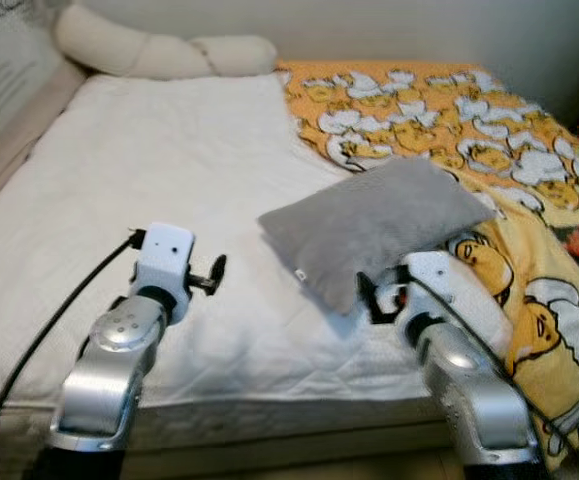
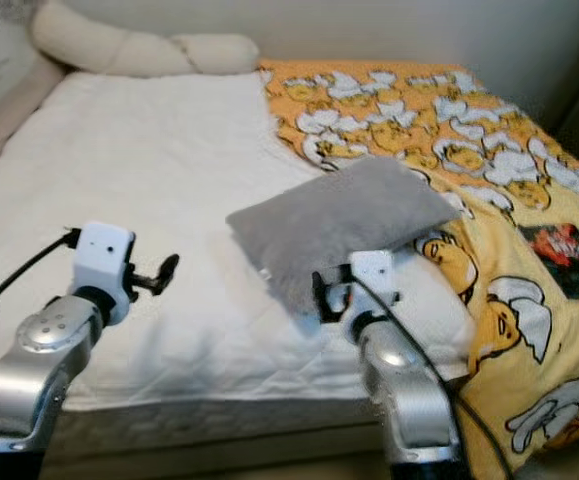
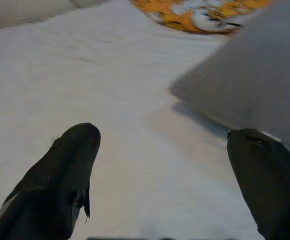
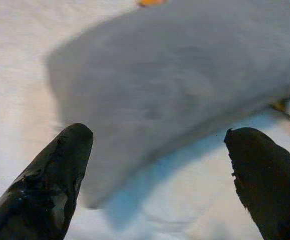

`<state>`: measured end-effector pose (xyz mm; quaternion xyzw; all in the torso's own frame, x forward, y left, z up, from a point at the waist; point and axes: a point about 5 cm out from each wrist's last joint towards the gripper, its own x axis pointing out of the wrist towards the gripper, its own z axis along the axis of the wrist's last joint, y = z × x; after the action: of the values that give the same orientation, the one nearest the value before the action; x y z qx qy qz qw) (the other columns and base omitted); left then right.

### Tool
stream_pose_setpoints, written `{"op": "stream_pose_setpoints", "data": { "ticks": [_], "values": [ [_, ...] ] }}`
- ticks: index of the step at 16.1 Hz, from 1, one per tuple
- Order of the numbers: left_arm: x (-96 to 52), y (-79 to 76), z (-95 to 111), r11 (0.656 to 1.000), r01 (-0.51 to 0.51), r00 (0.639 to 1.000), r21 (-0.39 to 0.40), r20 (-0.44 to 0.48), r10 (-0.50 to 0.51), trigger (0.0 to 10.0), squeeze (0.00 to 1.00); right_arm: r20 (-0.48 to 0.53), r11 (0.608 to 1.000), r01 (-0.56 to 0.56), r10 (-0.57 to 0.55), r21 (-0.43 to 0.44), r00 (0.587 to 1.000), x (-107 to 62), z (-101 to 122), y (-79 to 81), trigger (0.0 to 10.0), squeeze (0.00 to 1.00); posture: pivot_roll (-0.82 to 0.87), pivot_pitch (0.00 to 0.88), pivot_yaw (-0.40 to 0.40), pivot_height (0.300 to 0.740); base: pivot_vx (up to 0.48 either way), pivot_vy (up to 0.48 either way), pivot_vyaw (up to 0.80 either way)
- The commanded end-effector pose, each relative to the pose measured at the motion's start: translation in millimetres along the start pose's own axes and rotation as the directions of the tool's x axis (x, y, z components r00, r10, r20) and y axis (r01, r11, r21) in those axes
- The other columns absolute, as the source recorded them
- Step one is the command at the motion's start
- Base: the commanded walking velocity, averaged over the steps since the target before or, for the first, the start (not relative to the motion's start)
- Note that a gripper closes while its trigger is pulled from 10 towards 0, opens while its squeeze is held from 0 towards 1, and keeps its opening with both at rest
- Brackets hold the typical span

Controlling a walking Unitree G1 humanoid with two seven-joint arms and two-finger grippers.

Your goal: Clean up the room

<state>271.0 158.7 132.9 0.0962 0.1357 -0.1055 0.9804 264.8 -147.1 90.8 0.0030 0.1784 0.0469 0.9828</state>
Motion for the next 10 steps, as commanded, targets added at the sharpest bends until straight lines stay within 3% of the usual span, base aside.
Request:
{"op": "stream_pose_setpoints", "data": {
  "ticks": [1, 10],
  "values": [
    [-0.6, 4.5, 0.6, 1.000, -0.015, 1.000, 0.014, -0.003, 0.015, 10.0, 0.00, 0.020, 1.000, -0.005, 0.005, 0.001, 1.000, -0.8, 6.8, 1.8, 10.0, 0.00, -0.09, 0.000, -0.022, 0.740, 0.270, 0.000, 0.00],
    [-0.1, 5.8, 0.5, 1.000, -0.014, 1.000, 0.019, -0.003, 0.014, 10.0, 0.00, 0.019, 1.000, -0.008, 0.008, -0.002, 1.000, -1.1, 8.2, 3.1, 10.0, 0.00, -0.09, 0.000, -0.022, 0.740, 0.273, 0.000, 0.00]
  ]
}}
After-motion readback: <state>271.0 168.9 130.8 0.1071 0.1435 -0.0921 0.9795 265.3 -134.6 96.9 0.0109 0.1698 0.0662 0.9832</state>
